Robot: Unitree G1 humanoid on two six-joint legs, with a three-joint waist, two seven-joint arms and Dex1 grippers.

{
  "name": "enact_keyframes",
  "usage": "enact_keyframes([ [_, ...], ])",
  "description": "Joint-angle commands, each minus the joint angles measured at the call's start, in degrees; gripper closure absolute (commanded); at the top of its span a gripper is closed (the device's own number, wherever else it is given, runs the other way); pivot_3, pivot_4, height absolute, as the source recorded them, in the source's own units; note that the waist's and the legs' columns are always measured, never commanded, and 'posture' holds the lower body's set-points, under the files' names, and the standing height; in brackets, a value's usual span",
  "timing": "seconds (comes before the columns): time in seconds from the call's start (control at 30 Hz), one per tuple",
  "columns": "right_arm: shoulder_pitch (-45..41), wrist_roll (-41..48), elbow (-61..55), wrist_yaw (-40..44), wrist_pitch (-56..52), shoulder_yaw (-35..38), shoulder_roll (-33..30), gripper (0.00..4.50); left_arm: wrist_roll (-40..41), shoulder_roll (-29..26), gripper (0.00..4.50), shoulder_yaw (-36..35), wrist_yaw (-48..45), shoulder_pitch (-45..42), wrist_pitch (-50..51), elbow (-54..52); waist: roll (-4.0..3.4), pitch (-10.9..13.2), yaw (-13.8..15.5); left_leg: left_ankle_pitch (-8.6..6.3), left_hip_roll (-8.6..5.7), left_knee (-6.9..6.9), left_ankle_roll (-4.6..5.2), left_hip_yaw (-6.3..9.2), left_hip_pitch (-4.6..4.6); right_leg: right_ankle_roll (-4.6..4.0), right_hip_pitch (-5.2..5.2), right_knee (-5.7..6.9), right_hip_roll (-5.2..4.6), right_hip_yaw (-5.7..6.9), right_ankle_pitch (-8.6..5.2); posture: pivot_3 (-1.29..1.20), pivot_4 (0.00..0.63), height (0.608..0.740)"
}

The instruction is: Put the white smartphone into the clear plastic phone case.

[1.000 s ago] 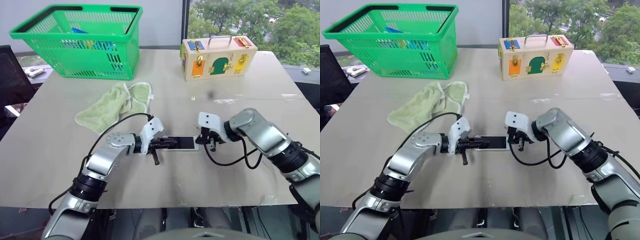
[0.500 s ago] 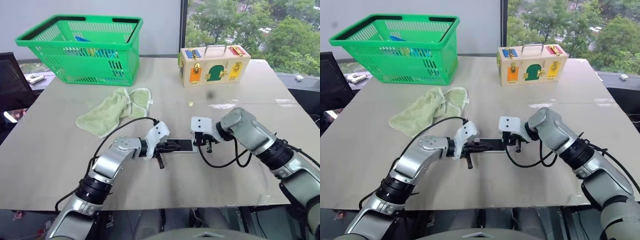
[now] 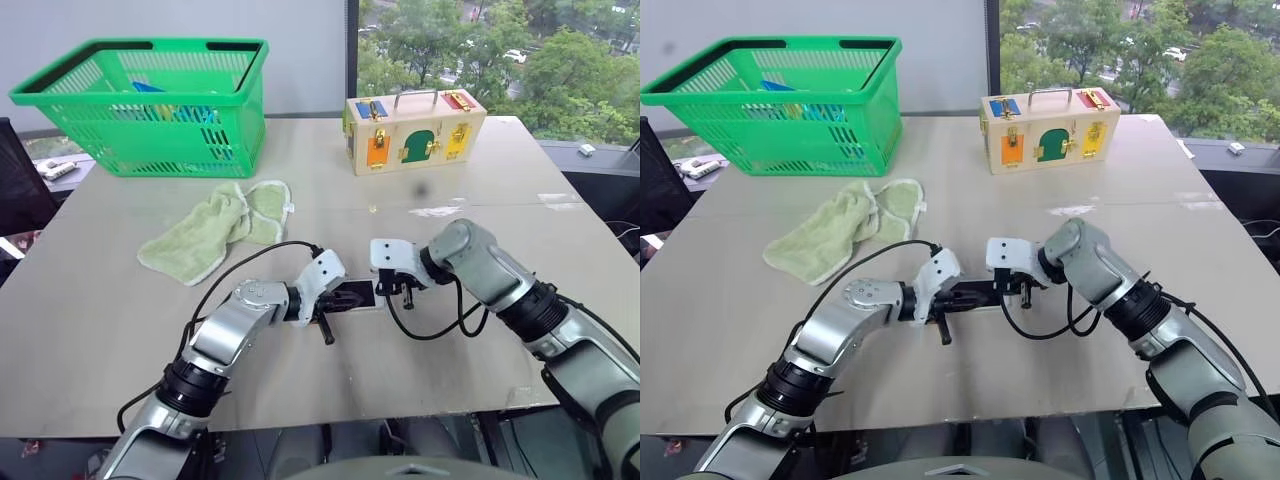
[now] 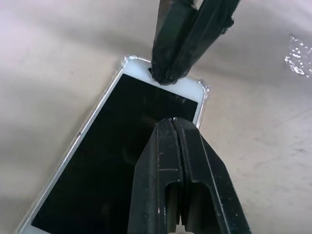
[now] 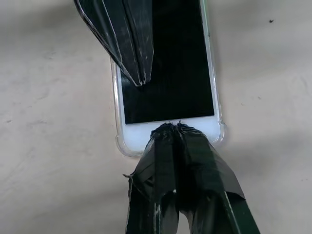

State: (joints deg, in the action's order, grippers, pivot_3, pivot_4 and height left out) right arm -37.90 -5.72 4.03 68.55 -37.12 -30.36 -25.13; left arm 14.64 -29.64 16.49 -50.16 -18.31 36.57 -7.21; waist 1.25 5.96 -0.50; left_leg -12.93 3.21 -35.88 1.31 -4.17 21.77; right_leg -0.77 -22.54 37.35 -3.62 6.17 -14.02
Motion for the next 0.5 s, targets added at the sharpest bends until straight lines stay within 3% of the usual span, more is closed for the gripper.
enact_keyframes([
  [0.03, 6.24, 3.24, 2.28, -1.18, -0.49, -0.73, 2.31, 4.38, -0.09, -1.07, 4.5, -2.08, -1.29, -0.32, -2.9, 4.18, -0.07, 0.13, -0.26, 0.0, 0.0, 0.02, 0.0, 0.0, 0.01, 0.0, -0.05, -0.02, 0.0, 0.0, 0.0, 0.0, 0.15, 0.74],
  [0.2, 8.42, 4.75, -3.46, -1.82, -1.02, 2.63, -0.1, 4.38, 0.11, -5.49, 4.5, -5.31, -6.63, 1.79, -10.41, 10.37, -0.42, 0.78, -0.39, -0.03, -0.02, 0.46, -0.05, -0.02, 0.05, 0.02, -0.42, -0.14, -0.07, 0.25, 0.02, 0.0, 0.15, 0.74],
  [0.5, 12.06, 11.36, -11.01, -7.18, 1.85, 10.94, 1.51, 4.38, -1.45, -6.77, 4.5, -5.61, -8.58, 4.73, -15.45, 12.9, -0.34, 1.35, -0.14, -0.13, 0.05, 0.69, -0.21, -0.04, 0.42, -0.25, -0.8, -0.17, 0.14, 0.4, -0.14, 0.0, 0.15, 0.74],
])
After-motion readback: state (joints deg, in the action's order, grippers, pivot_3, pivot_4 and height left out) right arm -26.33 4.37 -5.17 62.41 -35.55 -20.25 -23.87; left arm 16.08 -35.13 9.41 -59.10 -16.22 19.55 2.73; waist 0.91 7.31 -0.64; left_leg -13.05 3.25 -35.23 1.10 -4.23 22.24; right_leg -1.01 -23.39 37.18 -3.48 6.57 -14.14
